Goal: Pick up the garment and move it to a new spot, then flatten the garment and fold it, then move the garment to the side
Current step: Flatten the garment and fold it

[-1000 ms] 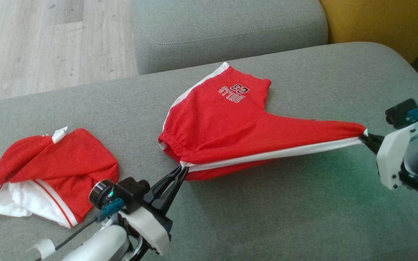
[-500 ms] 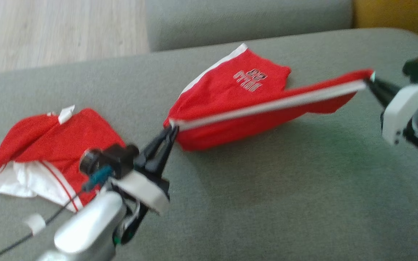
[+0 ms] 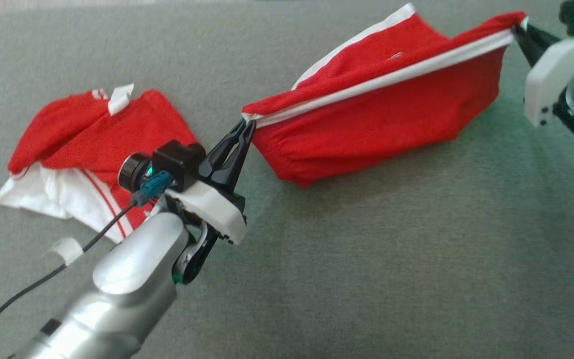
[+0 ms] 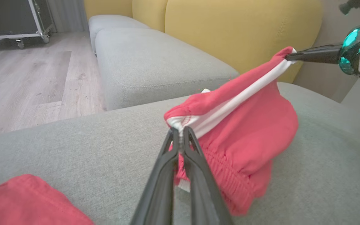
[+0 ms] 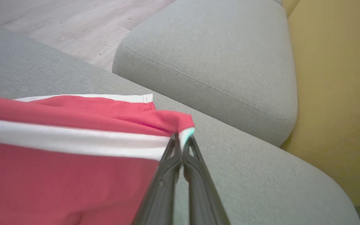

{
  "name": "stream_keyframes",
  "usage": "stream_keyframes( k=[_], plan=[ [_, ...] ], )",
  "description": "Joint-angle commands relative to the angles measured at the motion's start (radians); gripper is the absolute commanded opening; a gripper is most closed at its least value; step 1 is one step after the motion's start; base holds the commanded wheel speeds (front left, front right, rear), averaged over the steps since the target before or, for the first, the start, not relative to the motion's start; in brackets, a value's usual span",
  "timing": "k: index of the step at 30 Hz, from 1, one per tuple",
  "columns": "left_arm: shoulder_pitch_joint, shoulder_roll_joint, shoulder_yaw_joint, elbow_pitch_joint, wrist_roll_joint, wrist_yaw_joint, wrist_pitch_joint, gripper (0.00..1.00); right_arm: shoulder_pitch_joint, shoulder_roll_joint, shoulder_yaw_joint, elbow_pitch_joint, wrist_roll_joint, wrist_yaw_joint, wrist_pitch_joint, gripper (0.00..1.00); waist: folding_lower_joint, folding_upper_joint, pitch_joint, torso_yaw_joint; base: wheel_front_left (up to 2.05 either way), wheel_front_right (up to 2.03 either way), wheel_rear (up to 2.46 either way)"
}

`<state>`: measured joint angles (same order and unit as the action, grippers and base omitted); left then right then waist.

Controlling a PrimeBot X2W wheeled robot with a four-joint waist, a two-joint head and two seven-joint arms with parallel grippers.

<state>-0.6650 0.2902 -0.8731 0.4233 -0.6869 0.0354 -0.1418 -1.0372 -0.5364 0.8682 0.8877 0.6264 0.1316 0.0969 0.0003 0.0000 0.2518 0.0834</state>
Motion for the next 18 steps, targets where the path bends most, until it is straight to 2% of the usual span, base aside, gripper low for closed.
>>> stream_keyframes(
  k=[1, 18],
  plan=[
    [-0.055, 0.019, 0.04, -0.007, 0.0, 0.001, -0.002, 0.0, -0.035, -0.005, 0.004, 0.006, -0.014, -0.001, -0.006, 0.0, -0.0003, 0.0, 0.045, 0.036, 0.0, 0.0, 0.0],
    [-0.197, -0.114, -0.005, 0.156, 0.037, -0.041, -0.049, 0.0, -0.211, 0.043, 0.094, 0.217, -0.043, -0.001, -0.056, 0.0, -0.0003, 0.0, 0.166, 0.136, 0.0, 0.0, 0.0]
  ],
)
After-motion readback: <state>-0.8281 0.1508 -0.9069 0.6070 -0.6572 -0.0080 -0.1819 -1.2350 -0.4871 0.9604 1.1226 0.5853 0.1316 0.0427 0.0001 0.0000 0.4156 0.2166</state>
